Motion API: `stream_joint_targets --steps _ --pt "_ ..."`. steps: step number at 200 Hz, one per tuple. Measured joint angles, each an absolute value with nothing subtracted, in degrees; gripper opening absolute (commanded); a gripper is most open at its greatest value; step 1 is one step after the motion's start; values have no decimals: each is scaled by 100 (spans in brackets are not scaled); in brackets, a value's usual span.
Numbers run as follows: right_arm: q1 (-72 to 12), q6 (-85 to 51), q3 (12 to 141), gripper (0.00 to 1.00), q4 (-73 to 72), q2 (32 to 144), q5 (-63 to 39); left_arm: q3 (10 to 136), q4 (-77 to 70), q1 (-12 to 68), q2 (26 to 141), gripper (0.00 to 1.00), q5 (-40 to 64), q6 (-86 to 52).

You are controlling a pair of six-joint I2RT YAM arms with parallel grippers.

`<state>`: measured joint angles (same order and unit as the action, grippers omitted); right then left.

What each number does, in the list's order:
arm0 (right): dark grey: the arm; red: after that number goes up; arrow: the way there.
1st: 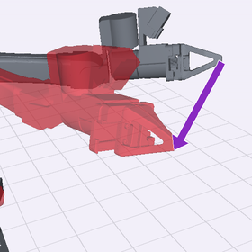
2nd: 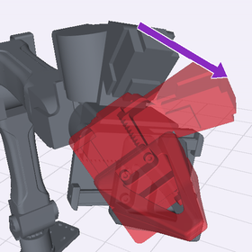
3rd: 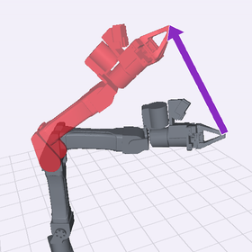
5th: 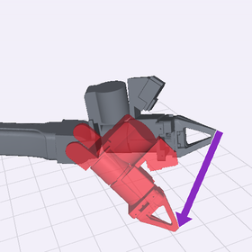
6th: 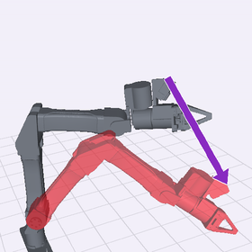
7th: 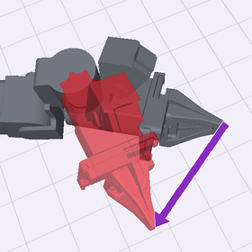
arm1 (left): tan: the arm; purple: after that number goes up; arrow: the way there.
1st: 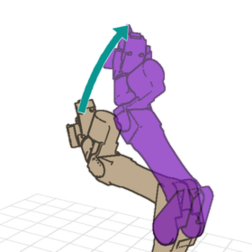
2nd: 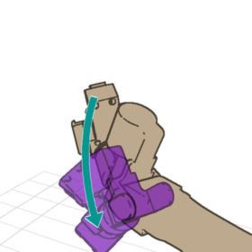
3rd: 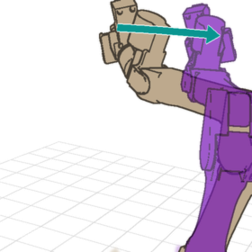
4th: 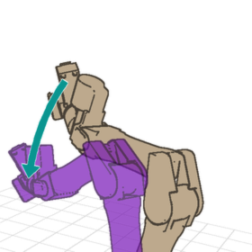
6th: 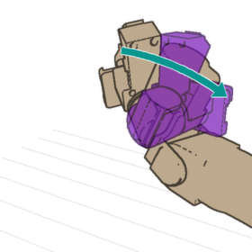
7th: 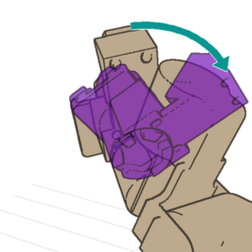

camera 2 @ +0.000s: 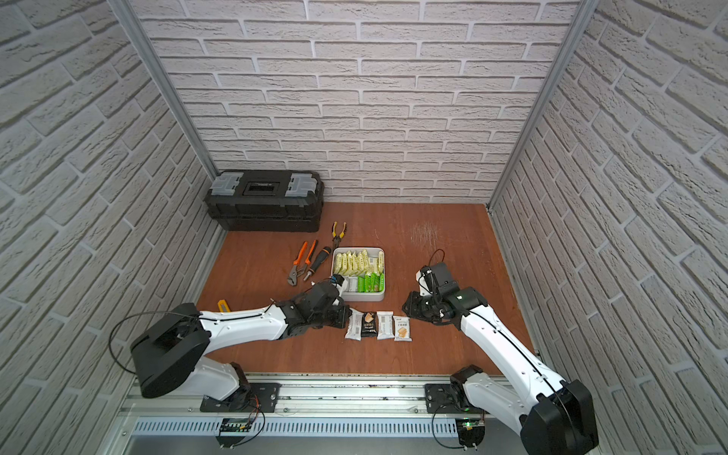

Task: Take the cookies out of the storage box
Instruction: Place the cookie at the center of the board, then pick up the cookie from the storage box.

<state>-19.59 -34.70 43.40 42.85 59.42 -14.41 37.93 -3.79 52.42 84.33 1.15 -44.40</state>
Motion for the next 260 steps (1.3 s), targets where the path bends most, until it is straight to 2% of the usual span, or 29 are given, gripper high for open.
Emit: stream_joint_targets --steps 18,49,116,160,211,260 --pt "-1959 -3415 4416 35 4418 5940 -1400 3935 -287 5284 8434 39 -193 -4445" --pt "-1959 -3374 4657 36 4556 5940 -1365 3979 -51 5382 8283 50 -497 -4320" --pt "-2082 -3505 5057 35 4609 5977 -1247 3979 836 5422 6731 48 -1479 -4860" --pt "-2676 -3675 5811 35 4469 6541 -893 3981 1406 4799 6154 48 -2082 -6031" --pt "-3308 -3767 6613 35 4097 7780 -692 3948 1712 3776 6156 47 -1822 -6735" --pt "-3640 -3728 7876 37 3970 9397 -696 3931 1800 3487 5857 48 -1505 -6508"
